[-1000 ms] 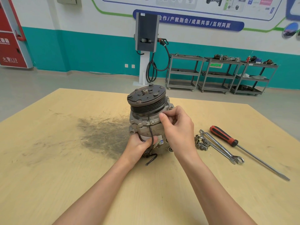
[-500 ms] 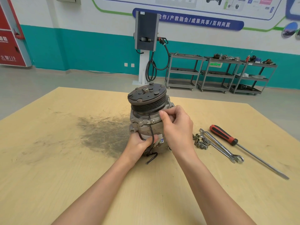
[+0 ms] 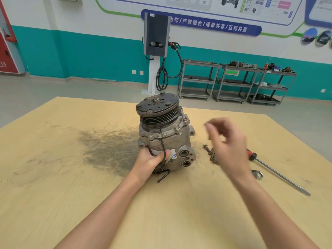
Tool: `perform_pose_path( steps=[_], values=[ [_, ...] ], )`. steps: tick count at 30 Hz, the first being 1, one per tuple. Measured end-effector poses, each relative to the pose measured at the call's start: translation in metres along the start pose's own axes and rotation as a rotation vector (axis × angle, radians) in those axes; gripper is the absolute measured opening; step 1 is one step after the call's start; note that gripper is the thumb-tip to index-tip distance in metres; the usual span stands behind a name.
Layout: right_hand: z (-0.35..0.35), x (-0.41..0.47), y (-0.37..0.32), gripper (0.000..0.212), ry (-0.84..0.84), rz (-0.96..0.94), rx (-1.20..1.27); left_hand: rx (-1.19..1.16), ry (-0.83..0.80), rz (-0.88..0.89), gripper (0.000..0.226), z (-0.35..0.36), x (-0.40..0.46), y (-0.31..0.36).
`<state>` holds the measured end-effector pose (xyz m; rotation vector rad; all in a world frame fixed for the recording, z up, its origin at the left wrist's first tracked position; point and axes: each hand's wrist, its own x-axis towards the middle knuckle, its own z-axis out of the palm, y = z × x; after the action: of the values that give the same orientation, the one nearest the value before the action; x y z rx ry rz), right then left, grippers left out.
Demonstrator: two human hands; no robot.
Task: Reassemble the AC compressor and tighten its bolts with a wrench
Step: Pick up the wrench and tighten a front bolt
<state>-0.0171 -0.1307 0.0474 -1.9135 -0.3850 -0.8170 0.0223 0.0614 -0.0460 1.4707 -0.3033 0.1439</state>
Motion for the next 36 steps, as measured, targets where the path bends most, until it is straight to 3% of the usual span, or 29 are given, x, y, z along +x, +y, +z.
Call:
perform_pose_path(
  steps=[2,6,9,12,18,25,27,28,31,33,36],
  values=[
    [-0.036,0.015,0.028,0.009,-0.004,0.15,-0.168,-0.004,-0.007,-0.008,0.03,0.0,0.0,-0.001],
    [-0.083,0.03,0.095,0.01,-0.381,0.5,-0.655,-0.017,-0.002,-0.004,0.032,-0.001,0.001,-0.003],
    [-0.084,0.029,0.122,0.001,-0.563,0.557,-0.799,-0.013,0.001,0.001,0.031,-0.001,0.001,-0.002],
    [-0.075,0.028,0.134,0.01,-0.741,0.544,-0.98,-0.016,0.0,-0.013,0.027,0.0,0.0,-0.002],
    [-0.064,0.029,0.139,0.015,-0.779,0.541,-1.158,-0.021,-0.003,-0.014,0.027,-0.001,0.0,-0.003],
    [-0.059,0.041,0.123,0.027,-0.724,0.354,-1.334,-0.026,-0.009,-0.008,0.026,-0.001,0.0,-0.004],
    [-0.061,0.059,0.108,0.024,-0.587,0.297,-1.192,-0.025,-0.013,-0.002,0.026,-0.001,0.0,-0.004],
    [-0.061,0.069,0.097,0.019,-0.499,0.291,-0.998,-0.023,-0.016,0.002,0.026,-0.001,0.001,-0.004],
    [-0.056,0.092,0.049,0.017,-0.254,0.425,-0.034,-0.024,-0.02,0.013,0.026,-0.001,0.001,-0.004],
    [-0.046,0.096,0.018,0.019,-0.243,0.493,0.49,-0.028,-0.021,0.015,0.026,-0.002,0.0,-0.004],
    [-0.021,0.088,-0.005,0.023,-0.329,0.49,0.661,-0.026,-0.02,0.014,0.027,-0.002,0.001,-0.004]
  ],
)
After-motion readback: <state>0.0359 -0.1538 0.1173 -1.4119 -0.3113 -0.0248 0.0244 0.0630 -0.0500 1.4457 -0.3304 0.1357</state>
